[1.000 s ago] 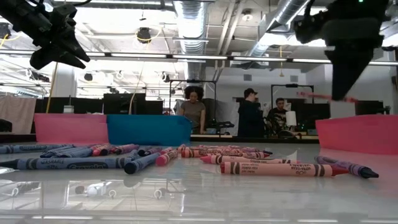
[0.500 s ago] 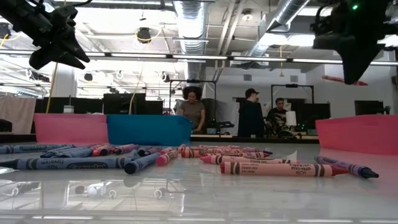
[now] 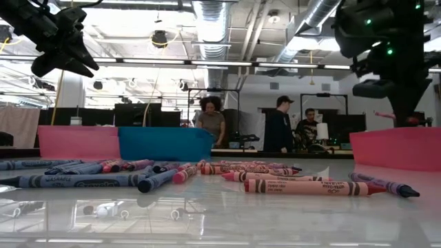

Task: Sort crayons
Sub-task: Put the red crayon into the small red bin

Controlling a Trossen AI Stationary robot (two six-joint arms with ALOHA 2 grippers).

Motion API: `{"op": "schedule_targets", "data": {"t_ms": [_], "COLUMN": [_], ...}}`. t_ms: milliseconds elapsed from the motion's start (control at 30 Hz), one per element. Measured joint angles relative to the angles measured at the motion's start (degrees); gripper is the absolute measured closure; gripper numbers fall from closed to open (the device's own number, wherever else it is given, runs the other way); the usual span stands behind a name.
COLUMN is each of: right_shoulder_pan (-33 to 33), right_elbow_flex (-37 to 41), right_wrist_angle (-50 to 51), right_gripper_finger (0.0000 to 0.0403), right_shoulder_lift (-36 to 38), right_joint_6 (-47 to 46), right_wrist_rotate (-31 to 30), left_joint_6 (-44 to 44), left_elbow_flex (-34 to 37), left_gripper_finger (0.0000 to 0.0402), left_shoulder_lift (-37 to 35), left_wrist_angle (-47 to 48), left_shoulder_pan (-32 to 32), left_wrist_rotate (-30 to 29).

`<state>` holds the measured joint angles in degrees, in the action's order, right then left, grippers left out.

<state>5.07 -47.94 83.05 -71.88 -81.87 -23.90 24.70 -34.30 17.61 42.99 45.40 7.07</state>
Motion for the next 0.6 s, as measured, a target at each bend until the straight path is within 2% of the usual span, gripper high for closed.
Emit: {"op": "schedule_targets", "data": {"t_ms": [267,600], "right_shoulder_pan": [-8.61,-15.19], "right_elbow_flex": [6.36,10.68], "right_wrist_angle": [-9.94,-20.96], "right_gripper_finger": [0.0401,0.0401], "right_shoulder_lift": [4.18,4.0], "right_joint_6": [8.97,17.72], "right_wrist_rotate": [0.0,1.49], "left_joint_6": [-0.03,-0.03], "left_elbow_flex": [0.0,0.0], "left_gripper_finger": [0.0291,0.0291], "left_shoulder_lift": [0.02,0.02], "left_wrist_angle": [0.05,0.09], "left_shoulder_pan": [0.0,0.0], "left_wrist_rotate": [-1.09,-1.07]}}
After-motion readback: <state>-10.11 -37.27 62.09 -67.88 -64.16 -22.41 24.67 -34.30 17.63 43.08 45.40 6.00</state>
